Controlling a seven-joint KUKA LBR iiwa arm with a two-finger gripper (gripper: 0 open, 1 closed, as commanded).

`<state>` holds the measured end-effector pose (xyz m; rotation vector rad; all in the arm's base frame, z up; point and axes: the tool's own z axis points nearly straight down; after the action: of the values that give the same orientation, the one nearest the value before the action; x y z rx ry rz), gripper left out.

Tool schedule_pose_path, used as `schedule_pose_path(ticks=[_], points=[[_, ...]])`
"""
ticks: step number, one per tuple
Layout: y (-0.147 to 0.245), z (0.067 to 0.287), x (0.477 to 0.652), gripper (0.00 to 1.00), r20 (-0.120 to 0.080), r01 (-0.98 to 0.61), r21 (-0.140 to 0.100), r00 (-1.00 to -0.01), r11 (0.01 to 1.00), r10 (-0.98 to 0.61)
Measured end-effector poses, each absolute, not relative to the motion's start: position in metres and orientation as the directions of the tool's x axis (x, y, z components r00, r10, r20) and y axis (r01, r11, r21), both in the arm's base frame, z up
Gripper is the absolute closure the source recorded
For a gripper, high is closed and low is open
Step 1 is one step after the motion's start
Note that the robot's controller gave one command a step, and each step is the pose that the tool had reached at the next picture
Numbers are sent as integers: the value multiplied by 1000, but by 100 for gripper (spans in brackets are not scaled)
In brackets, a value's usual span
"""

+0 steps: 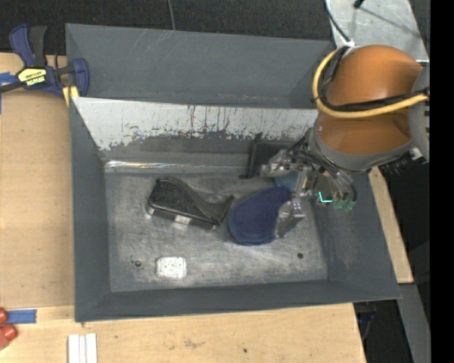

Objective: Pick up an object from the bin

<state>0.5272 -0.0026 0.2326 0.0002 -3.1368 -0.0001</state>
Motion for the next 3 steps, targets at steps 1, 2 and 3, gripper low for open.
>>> schedule_pose_path(ticks=[1, 2, 3], points=[[9, 109, 551, 0, 4, -151, 1, -989, 989, -151], [9, 113, 553, 100, -3, -150, 0, -989, 989, -150], [12, 120, 560, 100, -3, -216, -2, -976, 976, -216]])
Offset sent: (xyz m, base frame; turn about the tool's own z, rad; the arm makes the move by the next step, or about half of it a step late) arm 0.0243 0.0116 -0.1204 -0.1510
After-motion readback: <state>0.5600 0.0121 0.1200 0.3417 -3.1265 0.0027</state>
